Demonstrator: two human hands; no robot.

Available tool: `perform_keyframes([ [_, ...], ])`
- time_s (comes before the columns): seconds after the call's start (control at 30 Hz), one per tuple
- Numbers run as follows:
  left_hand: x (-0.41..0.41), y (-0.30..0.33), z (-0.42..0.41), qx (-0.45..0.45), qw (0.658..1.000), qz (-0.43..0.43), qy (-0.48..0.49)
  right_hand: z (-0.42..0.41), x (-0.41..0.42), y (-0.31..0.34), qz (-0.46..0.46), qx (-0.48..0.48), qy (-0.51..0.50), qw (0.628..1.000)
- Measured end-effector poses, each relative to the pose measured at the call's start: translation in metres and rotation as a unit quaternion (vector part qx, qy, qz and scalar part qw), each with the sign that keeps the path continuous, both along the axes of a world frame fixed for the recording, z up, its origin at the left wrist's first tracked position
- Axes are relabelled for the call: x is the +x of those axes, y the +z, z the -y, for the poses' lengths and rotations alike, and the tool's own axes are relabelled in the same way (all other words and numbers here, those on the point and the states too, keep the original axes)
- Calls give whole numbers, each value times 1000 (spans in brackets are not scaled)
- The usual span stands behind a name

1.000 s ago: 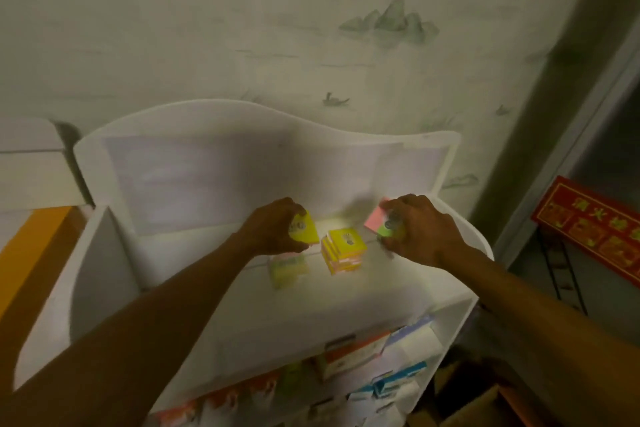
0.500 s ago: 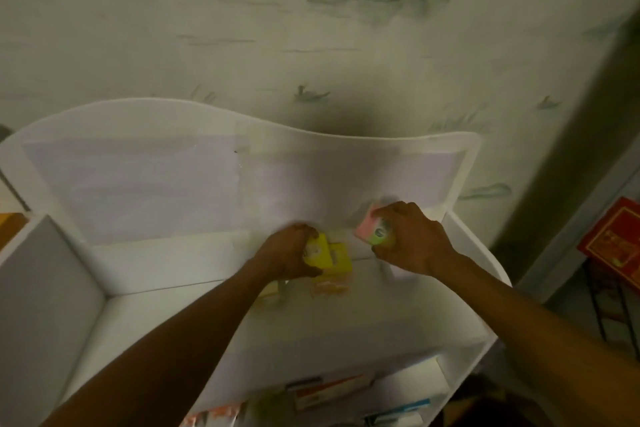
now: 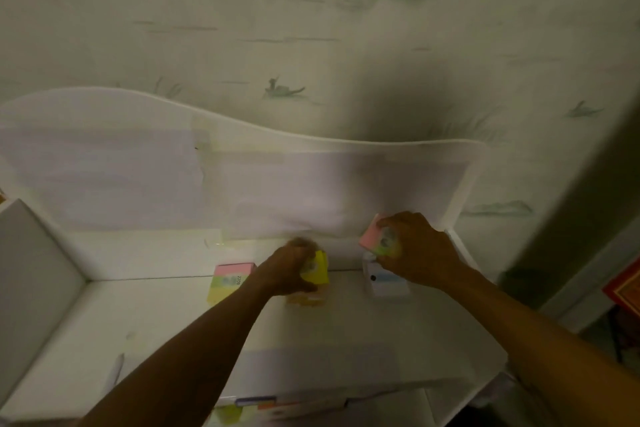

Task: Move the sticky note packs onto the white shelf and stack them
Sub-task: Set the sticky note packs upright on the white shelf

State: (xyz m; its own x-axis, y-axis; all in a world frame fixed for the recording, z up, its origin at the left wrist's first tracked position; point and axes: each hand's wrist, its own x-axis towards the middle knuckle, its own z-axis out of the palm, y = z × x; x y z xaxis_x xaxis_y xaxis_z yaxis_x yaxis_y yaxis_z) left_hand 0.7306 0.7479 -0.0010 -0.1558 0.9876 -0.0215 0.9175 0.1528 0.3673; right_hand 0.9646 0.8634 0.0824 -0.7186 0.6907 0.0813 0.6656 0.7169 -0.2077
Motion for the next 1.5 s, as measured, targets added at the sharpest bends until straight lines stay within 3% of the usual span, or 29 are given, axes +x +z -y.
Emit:
perform_keyframes([
  [0.53, -14, 33, 10, -4, 998, -67, 8, -1, -21, 7, 9, -29, 24, 999],
  [0.9, -103, 76, 107, -50, 988, -107, 96, 77, -132, -24, 3, -88, 87, 992],
  [1.27, -180, 57, 220, -120, 975, -95, 162, 159, -230, -85, -59, -151, -49, 986],
  [1.5, -206, 36, 262, -145, 971, -69, 178, 176, -261, -108, -19, -108, -115, 987],
])
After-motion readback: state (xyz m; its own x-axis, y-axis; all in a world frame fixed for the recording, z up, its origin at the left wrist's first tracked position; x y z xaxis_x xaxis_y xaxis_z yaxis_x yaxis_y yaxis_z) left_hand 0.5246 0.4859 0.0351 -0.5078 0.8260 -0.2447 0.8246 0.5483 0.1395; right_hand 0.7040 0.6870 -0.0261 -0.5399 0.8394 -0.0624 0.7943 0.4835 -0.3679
